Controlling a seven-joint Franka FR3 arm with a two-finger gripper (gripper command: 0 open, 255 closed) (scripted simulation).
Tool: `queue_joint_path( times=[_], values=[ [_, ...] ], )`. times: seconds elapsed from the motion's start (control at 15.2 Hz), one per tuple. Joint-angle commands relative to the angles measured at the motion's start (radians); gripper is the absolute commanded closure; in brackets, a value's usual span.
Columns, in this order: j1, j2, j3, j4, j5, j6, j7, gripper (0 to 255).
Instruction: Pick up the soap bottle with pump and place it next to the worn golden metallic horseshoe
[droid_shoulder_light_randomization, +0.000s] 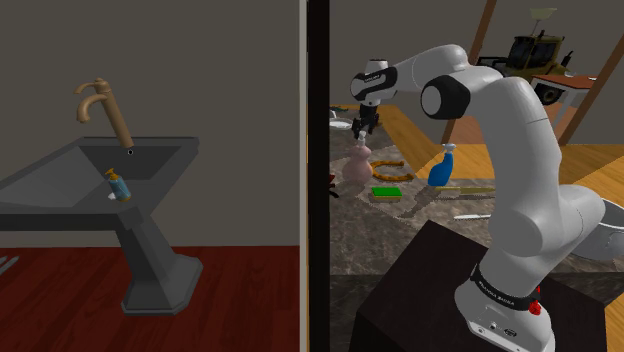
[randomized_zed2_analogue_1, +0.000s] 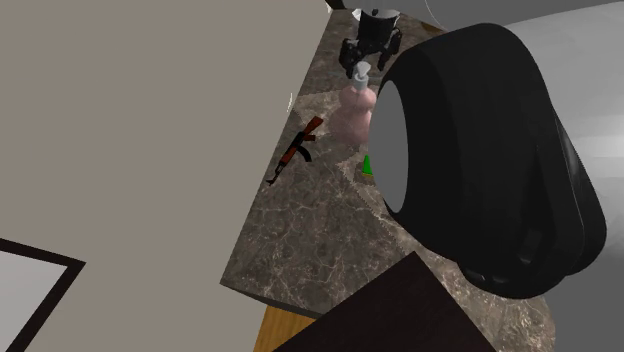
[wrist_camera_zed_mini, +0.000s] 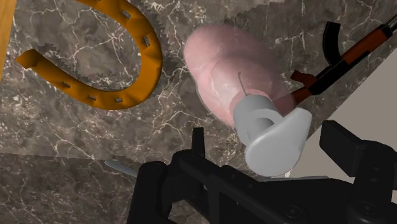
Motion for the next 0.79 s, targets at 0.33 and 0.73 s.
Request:
queue_joint_path(
  times=[0.33,0.73],
  values=[
    [0.0,-0.048,-0.005,0.048,-0.008,-0.095,0.005,0],
    [0.0,-0.048,-0.005,0.048,-0.008,-0.095,0.005,0]
  ],
)
